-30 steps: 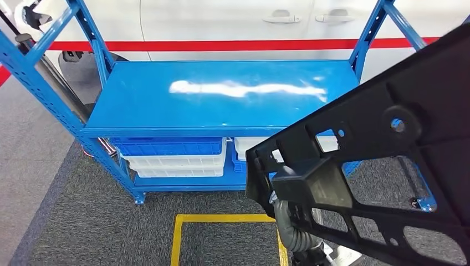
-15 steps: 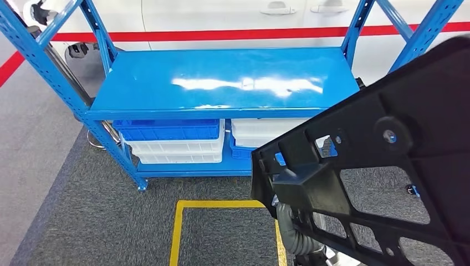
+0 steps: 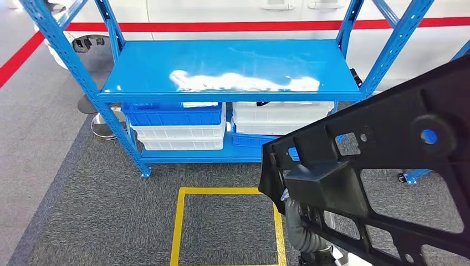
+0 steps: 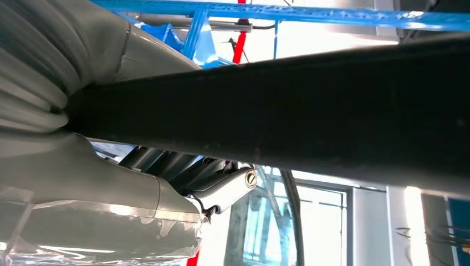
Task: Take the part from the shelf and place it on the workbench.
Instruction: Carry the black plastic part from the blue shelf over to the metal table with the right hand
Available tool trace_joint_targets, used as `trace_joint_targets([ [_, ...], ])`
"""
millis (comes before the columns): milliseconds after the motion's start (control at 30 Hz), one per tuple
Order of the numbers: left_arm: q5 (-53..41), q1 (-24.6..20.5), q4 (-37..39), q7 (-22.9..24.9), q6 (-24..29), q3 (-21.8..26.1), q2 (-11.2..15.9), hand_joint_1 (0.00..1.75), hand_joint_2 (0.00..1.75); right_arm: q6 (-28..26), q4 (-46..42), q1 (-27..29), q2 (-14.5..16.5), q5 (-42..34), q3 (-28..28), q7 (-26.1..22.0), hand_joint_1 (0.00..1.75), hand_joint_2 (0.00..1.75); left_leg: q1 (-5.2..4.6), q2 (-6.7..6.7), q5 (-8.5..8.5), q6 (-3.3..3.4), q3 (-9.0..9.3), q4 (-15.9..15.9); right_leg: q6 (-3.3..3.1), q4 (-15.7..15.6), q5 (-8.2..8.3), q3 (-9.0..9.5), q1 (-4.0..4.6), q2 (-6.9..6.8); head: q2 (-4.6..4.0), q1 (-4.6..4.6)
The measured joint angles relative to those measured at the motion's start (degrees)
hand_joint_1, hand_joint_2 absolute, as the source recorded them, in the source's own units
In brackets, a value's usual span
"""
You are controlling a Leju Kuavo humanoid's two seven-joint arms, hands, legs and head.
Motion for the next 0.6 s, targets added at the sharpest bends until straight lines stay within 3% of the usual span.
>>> trace_joint_targets([
  [33,0.0,0.0,0.0,0.0,-0.1,0.0,0.0,0.00,1.75,0.0,-0.1,0.1,0.0,-0.1,-0.2,0.0,1.75,1.75,0.11,0.17,0.83,0.28,-0.86,-0.1,0.19,2.0,-2.57,-0.79,-0.06,0.09,0.00,0.05],
  [100,-0.2,0.0,0.0,0.0,-0.4,-0.1,0.0,0.00,1.75,0.0,-0.3,0.2,-0.2,-0.2,-0.7,0.0,1.75,1.75,0.07,0.33,2.44,0.61,-2.95,0.0,0.40,9.2,-8.92,-2.51,-0.11,0.18,0.00,0.22],
  [133,-0.4,0.0,0.0,0.0,-0.5,-0.2,0.0,0.00,1.75,-0.1,-0.4,0.2,-0.2,-0.3,-1.0,0.0,1.75,1.75,-0.04,0.36,3.23,0.66,-4.07,0.1,0.40,12.7,-10.17,-2.88,-0.08,0.19,0.00,0.29],
  [167,-0.6,0.0,0.0,0.0,-0.6,-0.3,0.0,0.00,1.75,-0.1,-0.5,0.3,-0.2,-0.3,-1.2,0.0,1.75,1.75,-0.16,0.38,4.00,0.64,-5.23,0.3,0.32,14.9,-9.69,-2.64,-0.02,0.20,0.00,0.31],
  [200,-0.8,-0.1,0.0,0.0,-0.7,-0.4,0.0,0.00,1.75,-0.1,-0.5,0.3,-0.2,-0.4,-1.4,0.0,1.75,1.75,-0.28,0.40,4.73,0.60,-6.44,0.6,0.11,15.3,-7.98,-1.50,0.07,0.22,0.00,0.32],
  [233,-0.9,-0.1,0.0,0.0,-0.7,-0.4,0.0,0.00,1.75,-0.1,-0.6,0.3,-0.2,-0.5,-1.6,0.1,1.75,1.75,-0.36,0.39,5.42,0.52,-7.66,1.0,-0.21,13.7,-6.35,0.73,0.19,0.24,0.00,0.31],
  [267,-1.0,-0.1,0.0,0.0,-0.6,-0.5,0.0,0.00,1.75,-0.1,-0.7,0.3,-0.2,-0.5,-1.7,0.1,1.75,1.75,-0.45,0.36,6.02,0.41,-8.74,1.4,-0.61,10.3,-5.98,4.06,0.35,0.27,0.00,0.29],
  [333,-1.0,-0.1,0.0,0.1,-0.6,-0.7,0.0,0.00,1.75,-0.1,-1.1,0.3,-0.2,-0.6,-1.9,0.2,1.75,1.75,-0.63,0.25,7.09,0.04,-10.03,2.0,-1.32,1.5,-8.19,10.80,0.74,0.31,0.00,0.27],
  [367,-1.1,-0.1,0.0,0.1,-0.6,-0.8,0.0,0.00,1.75,-0.1,-1.3,0.3,-0.2,-0.6,-2.0,0.2,1.75,1.75,-0.61,0.21,7.60,-0.22,-10.26,2.1,-1.58,-1.3,-9.38,12.58,0.93,0.32,0.00,0.35],
  [433,-1.3,-0.1,0.0,0.1,-0.5,-1.0,0.0,0.00,1.75,-0.1,-1.6,0.4,-0.2,-0.6,-2.1,0.2,1.75,1.75,-0.50,0.10,8.67,-0.82,-10.57,2.0,-2.19,-2.7,-9.15,12.52,1.03,0.26,0.00,0.53],
  [467,-1.4,0.0,0.0,0.1,-0.4,-1.0,0.0,0.00,1.75,-0.1,-1.6,0.4,-0.2,-0.6,-2.1,0.2,1.75,1.75,-0.44,-0.02,8.37,-1.18,-10.99,2.2,-2.61,-2.8,-8.47,11.93,0.92,0.17,0.00,0.63],
  [500,-1.6,0.1,0.0,0.1,-0.3,-1.1,0.0,0.00,1.75,-0.1,-1.6,0.5,-0.2,-0.6,-2.1,0.1,1.75,1.75,-0.40,-0.17,6.92,-1.58,-11.59,3.2,-3.03,-2.9,-7.67,11.20,0.79,0.09,0.00,0.52],
  [533,-1.6,0.1,0.0,0.1,-0.3,-1.2,0.1,0.00,1.75,-0.1,-1.7,0.5,-0.2,-0.6,-2.1,0.1,1.75,1.75,-0.32,-0.29,4.39,-2.00,-12.34,5.3,-3.36,-3.0,-6.84,10.31,0.67,0.01,0.00,0.38],
  [600,-1.8,0.0,0.0,0.1,-0.2,-1.3,0.1,0.00,1.75,-0.1,-1.7,0.6,-0.2,-0.6,-2.2,0.1,1.75,1.75,-0.06,-0.32,-1.76,-2.69,-13.83,12.2,-3.63,-2.8,-5.36,8.43,0.75,-0.04,0.00,0.09],
])
